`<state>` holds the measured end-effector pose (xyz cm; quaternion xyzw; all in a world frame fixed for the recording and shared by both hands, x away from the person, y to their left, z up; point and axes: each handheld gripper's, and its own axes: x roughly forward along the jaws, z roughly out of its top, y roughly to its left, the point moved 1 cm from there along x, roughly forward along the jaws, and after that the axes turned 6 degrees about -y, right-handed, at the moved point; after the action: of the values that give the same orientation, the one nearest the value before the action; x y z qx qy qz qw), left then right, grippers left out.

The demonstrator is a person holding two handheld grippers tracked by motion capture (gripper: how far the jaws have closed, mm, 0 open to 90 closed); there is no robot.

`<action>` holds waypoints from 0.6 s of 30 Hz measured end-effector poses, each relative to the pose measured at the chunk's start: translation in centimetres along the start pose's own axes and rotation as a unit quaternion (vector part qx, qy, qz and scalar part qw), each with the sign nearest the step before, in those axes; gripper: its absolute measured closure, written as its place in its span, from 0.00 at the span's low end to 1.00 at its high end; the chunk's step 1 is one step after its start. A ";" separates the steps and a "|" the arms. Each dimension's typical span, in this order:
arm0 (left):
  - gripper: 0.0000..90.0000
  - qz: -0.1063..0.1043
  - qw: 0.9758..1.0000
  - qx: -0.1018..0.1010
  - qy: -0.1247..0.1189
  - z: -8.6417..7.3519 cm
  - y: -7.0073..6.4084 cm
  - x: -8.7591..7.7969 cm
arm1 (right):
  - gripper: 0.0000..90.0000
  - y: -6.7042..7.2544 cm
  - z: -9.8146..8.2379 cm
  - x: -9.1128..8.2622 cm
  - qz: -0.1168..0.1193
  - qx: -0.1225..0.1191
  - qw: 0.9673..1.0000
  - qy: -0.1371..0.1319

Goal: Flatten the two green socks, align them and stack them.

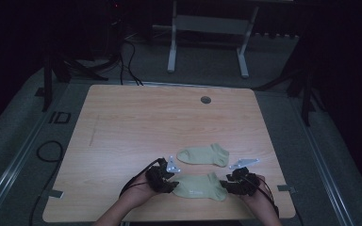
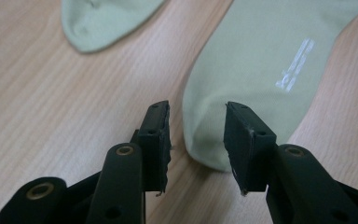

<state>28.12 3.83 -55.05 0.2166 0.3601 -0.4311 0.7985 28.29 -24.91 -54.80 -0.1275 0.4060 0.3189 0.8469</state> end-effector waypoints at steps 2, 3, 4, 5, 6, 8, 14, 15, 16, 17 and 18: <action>0.67 0.002 1.000 -0.001 0.005 -0.1 0.1 0.1 | 0.67 0.0 -0.3 0.0 0.001 0.002 1.000 0.004; 0.67 0.001 1.000 -0.002 0.005 -0.1 0.1 0.2 | 0.67 0.2 -0.3 0.1 0.000 -0.005 1.000 0.006; 0.67 0.003 1.000 -0.006 0.005 -0.1 0.1 0.2 | 0.67 0.3 -0.4 0.1 -0.001 -0.011 1.000 0.008; 0.67 0.001 1.000 -0.005 0.008 -0.1 0.1 0.3 | 0.68 0.5 -0.4 0.2 -0.003 -0.016 1.000 0.012; 0.68 0.001 1.000 -0.005 0.009 -0.2 0.1 0.4 | 0.69 0.6 -0.4 0.3 -0.006 -0.023 1.000 0.015; 0.71 0.004 1.000 0.000 0.014 -0.2 0.0 0.5 | 0.74 0.9 -0.4 0.5 -0.010 -0.036 0.999 0.019; 0.92 -0.009 1.000 -0.005 0.016 -0.3 0.1 0.7 | 0.90 1.4 -0.2 0.6 -0.003 -0.040 0.999 0.024; 0.96 -0.010 1.000 -0.003 0.016 -0.2 0.0 0.7 | 0.91 1.4 -0.2 0.7 -0.003 -0.039 0.999 0.024; 0.97 -0.009 1.000 -0.001 0.017 -0.2 0.0 0.7 | 0.92 1.3 -0.1 0.7 -0.003 -0.038 0.999 0.025; 0.98 -0.006 1.000 -0.001 0.016 -0.2 -0.1 0.7 | 0.92 1.3 -0.1 0.7 -0.005 -0.035 0.999 0.027; 0.98 -0.003 1.000 -0.003 0.013 -0.1 -0.1 0.6 | 0.93 1.3 -0.1 0.7 -0.005 -0.033 0.999 0.026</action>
<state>28.19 3.51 -55.60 0.2186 0.3723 -0.4293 0.7933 27.71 -23.61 -55.30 -0.1656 0.4170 0.3239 0.8329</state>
